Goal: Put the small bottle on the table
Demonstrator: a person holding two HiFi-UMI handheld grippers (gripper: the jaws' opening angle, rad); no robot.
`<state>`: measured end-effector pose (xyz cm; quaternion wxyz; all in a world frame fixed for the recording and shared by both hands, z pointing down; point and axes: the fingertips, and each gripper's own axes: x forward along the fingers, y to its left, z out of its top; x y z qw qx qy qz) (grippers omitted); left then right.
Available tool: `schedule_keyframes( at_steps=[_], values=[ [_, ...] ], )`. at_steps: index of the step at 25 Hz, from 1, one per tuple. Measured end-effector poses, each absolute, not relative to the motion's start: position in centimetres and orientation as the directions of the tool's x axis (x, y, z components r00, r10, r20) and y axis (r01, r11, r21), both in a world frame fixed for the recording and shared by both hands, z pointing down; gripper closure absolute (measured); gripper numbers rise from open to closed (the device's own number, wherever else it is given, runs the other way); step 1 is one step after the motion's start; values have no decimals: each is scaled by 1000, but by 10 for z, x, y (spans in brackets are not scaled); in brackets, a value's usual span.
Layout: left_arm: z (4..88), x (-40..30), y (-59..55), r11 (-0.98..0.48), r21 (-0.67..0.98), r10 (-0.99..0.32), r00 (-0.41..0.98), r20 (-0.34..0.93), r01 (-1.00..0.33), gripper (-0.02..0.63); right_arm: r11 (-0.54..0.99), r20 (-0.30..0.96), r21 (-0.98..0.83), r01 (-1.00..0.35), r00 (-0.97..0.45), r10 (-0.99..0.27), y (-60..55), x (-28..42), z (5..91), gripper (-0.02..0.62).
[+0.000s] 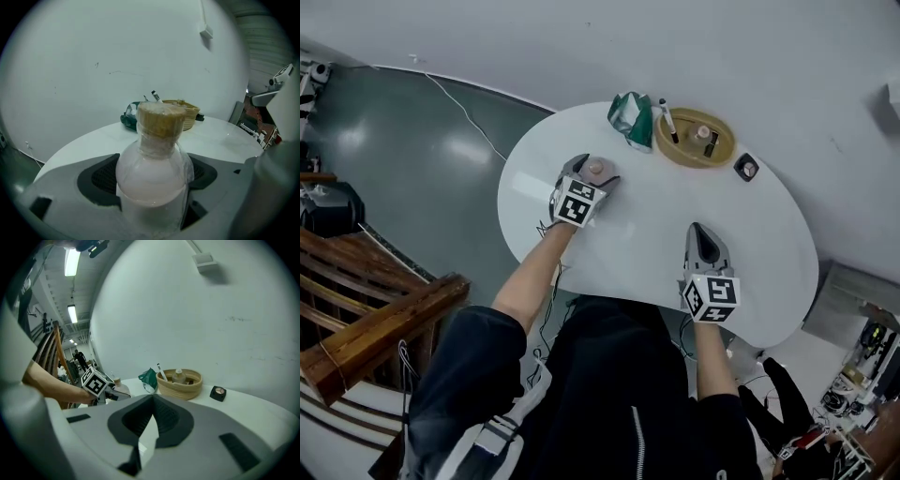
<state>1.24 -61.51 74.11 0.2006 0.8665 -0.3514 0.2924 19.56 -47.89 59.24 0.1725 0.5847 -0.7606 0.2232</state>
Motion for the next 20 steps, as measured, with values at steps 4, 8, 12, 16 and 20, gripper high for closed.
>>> schedule_keyframes(
  at_steps=[4, 8, 12, 16, 20],
  values=[
    [748, 16, -618, -672, 154, -474, 581, 662, -724, 207, 195, 526, -136, -971, -237, -817, -481, 201, 592, 593],
    [760, 18, -617, -673, 162, -463, 581, 669, -722, 207, 185, 519, -133, -974, -227, -824, -485, 203, 587, 593],
    [774, 17, -612, -679, 159, -447, 575, 685, -717, 207, 174, 511, -130, -976, -217, -832, -484, 206, 581, 592],
    [776, 17, -612, -694, 117, -460, 563, 686, -710, 207, 164, 513, -134, -977, -210, -832, -477, 213, 582, 594],
    [776, 15, -611, -676, 108, -480, 547, 686, -729, 184, 168, 510, -142, -976, -217, -832, -469, 212, 582, 593]
  ],
)
